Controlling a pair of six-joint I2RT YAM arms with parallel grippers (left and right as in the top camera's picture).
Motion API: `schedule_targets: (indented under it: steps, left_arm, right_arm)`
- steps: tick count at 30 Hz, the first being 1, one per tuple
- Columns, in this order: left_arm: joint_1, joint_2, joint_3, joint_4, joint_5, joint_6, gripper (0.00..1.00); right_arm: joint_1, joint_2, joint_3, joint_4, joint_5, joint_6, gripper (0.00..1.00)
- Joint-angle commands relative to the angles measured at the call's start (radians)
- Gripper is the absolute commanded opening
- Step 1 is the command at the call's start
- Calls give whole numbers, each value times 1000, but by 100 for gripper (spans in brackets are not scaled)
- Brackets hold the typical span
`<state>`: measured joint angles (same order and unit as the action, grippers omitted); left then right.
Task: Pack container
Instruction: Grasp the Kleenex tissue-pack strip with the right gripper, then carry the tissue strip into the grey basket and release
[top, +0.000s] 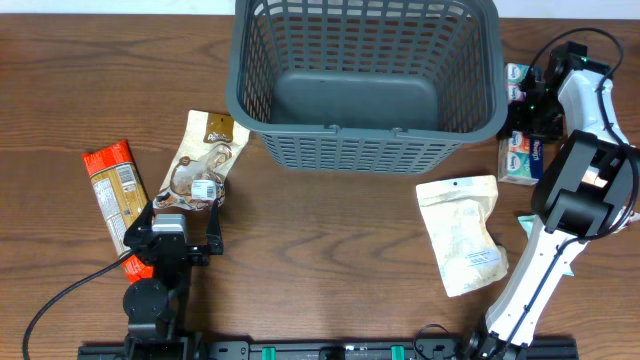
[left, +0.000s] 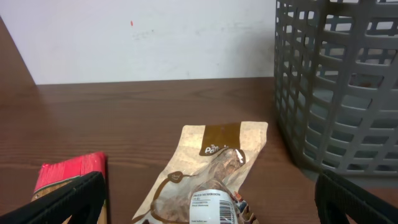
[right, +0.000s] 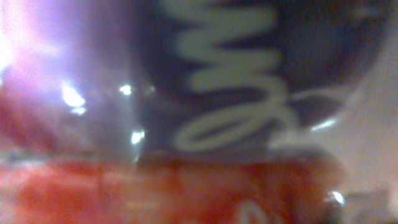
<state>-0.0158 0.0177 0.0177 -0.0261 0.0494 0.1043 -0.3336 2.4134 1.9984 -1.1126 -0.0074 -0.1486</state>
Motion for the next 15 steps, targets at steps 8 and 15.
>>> schedule_targets:
  steps: [8, 15]
  left_arm:
    - [-3, -1, -14, -40, -6, -5, 99]
    - [-3, -1, -14, -40, -5, -5, 99]
  right_arm:
    - [3, -2, 2, -21, -62, -1, 1]
    - [7, -134, 124, -42, -61, 14, 1]
